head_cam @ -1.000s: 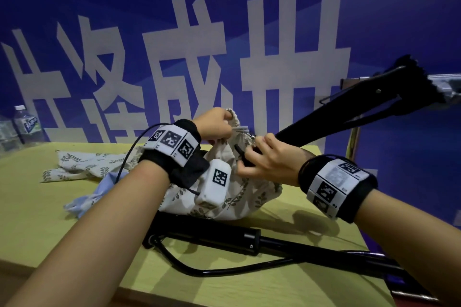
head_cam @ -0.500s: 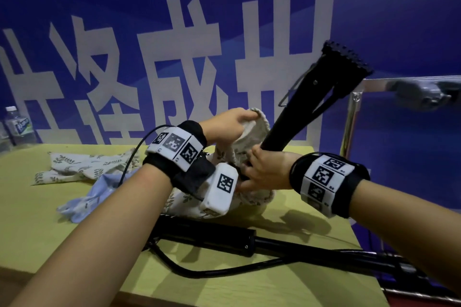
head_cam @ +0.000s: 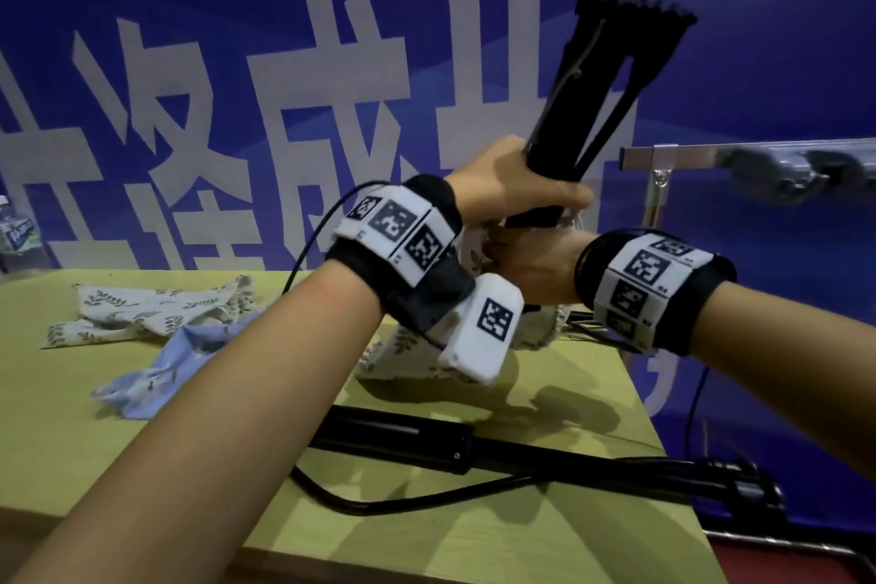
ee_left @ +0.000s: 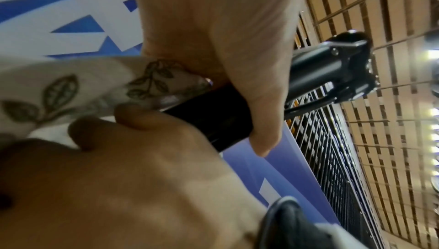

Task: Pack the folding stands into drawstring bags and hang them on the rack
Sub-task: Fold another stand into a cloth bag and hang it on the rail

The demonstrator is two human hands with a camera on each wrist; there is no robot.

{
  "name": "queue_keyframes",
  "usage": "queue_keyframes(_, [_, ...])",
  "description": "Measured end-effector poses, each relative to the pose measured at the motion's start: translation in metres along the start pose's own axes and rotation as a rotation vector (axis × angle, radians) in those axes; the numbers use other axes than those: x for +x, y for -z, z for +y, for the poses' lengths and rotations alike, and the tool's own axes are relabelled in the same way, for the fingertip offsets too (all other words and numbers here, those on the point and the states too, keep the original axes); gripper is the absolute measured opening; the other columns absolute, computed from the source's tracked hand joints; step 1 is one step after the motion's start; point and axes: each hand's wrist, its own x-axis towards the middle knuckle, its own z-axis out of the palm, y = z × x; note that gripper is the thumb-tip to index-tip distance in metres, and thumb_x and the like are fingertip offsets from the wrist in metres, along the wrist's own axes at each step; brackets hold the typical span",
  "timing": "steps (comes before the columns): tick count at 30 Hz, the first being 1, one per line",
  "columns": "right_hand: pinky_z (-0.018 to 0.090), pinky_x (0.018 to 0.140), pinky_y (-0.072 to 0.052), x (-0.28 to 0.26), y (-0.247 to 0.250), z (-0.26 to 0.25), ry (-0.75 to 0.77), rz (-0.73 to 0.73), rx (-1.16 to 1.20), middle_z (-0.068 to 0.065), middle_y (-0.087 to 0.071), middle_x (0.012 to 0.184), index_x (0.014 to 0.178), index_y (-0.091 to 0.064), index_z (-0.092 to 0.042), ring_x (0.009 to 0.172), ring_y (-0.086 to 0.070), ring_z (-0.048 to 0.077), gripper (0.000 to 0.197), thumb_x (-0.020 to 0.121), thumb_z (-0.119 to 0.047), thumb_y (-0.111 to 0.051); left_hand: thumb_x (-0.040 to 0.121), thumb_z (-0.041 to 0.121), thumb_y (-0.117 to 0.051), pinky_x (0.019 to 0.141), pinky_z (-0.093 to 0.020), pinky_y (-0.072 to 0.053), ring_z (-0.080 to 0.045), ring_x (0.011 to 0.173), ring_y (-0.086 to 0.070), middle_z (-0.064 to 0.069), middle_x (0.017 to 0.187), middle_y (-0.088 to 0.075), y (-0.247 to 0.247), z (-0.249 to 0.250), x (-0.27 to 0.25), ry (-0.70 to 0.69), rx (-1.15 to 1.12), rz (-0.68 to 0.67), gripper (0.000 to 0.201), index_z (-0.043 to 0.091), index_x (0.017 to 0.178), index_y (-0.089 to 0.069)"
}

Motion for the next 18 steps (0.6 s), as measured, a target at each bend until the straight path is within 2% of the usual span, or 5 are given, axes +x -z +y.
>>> queue_keyframes(3, [0.038, 0.102, -0.039, -0.024, -0.004, 0.003, -0.105, -0.102, 0.062, 0.015, -0.064, 0.114, 0.114, -0.064, -0.01, 0.11, -0.057, 0.028, 0.033, 0.087, -0.027, -0.053, 0.074, 0.024, -0.076, 0.051, -0.015, -0.047, -0.005, 0.057, -0.056, 0.001, 0.069, -0.062, 0.001, 0.015, 0.008, -0.03, -0.015, 0.075, 0.021, 0.008, 0.079, -0.064])
queue_keyframes(5, [0.031, 0.078, -0.052, -0.03, -0.017, 0.013, -0.113, 0.141, 0.001, 0.002, -0.07, 0.075, 0.072, -0.072, -0.019, 0.076, -0.066, 0.023, 0.011, 0.071, -0.022, -0.061, 0.073, 0.027, -0.076, 0.05, -0.015, -0.043, -0.003, 0.053, -0.053, 0.009, 0.059, -0.058, 0.003, 0.024, 0.011, -0.029, -0.033, 0.131, 0.021, 0.016, 0.067, -0.058])
queue_keyframes(6, [0.031, 0.075, -0.053, -0.035, -0.024, 0.016, -0.085, 0.176, -0.026, 0.0, -0.069, 0.071, 0.066, -0.07, -0.02, 0.074, -0.065, 0.023, 0.012, 0.069, -0.017, -0.058, 0.072, 0.028, -0.075, 0.051, -0.015, -0.041, -0.002, 0.052, -0.052, 0.011, 0.055, -0.056, 0.004, 0.028, 0.013, -0.031, -0.052, 0.16, 0.023, 0.02, 0.063, -0.056])
queue_keyframes(12, [0.042, 0.096, -0.047, -0.088, -0.045, 0.023, -0.144, 0.366, -0.045, 0.001, -0.07, 0.104, 0.096, -0.072, -0.021, 0.104, -0.063, 0.023, 0.052, 0.081, -0.005, -0.024, 0.072, 0.019, -0.072, 0.05, -0.016, -0.046, -0.005, 0.055, -0.056, 0.007, 0.062, -0.058, -0.002, 0.053, 0.025, 0.013, -0.338, 0.313, 0.014, 0.019, 0.068, -0.059])
queue_keyframes(18, [0.043, 0.094, -0.04, -0.118, -0.066, 0.017, -0.208, 0.239, 0.001, 0.0, -0.07, 0.105, 0.094, -0.074, -0.018, 0.106, -0.062, 0.024, 0.034, 0.068, -0.019, -0.052, 0.07, 0.015, -0.071, 0.048, -0.016, -0.044, -0.007, 0.046, -0.056, 0.004, 0.055, -0.058, -0.026, 0.071, 0.034, 0.058, -0.564, 0.463, 0.012, 0.013, 0.068, -0.06])
